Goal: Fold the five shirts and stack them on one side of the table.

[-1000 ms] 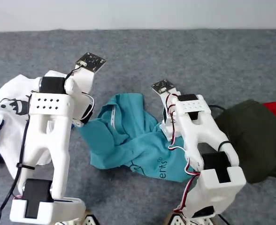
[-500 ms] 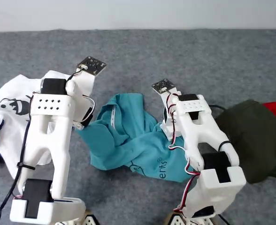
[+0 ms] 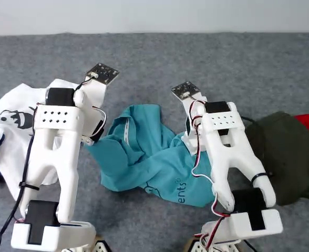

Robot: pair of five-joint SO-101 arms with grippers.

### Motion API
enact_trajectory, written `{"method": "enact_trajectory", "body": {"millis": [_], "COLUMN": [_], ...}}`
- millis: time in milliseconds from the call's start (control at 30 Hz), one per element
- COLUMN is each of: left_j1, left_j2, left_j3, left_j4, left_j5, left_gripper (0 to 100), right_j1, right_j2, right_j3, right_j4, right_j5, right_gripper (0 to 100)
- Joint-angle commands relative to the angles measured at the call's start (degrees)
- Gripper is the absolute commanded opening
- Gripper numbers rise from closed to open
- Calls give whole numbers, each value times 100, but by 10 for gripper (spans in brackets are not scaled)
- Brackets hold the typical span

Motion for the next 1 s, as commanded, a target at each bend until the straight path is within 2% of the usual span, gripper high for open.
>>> {"method": "enact_trajectory", "body": {"millis": [0,267,400,633,967], "left_j1": [26,26,26,26,26], "left_j2": [-255,-255,-255,-220,-220], "left_j3": [-31,-22,-22,-22,-22], "left_j4": [-53,-62,-62,-62,-62], "left_j5": [-18,-18,-18,-18,-18], "left_gripper": [13,13,13,13,13], "right_j1": [-75,-84,-84,-84,13], "right_j2": [-295,-286,-154,479,796], "right_j3": [-167,-158,44,246,246], "right_j4": [48,22,-242,-1077,-1279], "right_j5": [62,70,360,378,378], "right_gripper": [255,255,255,177,151]}}
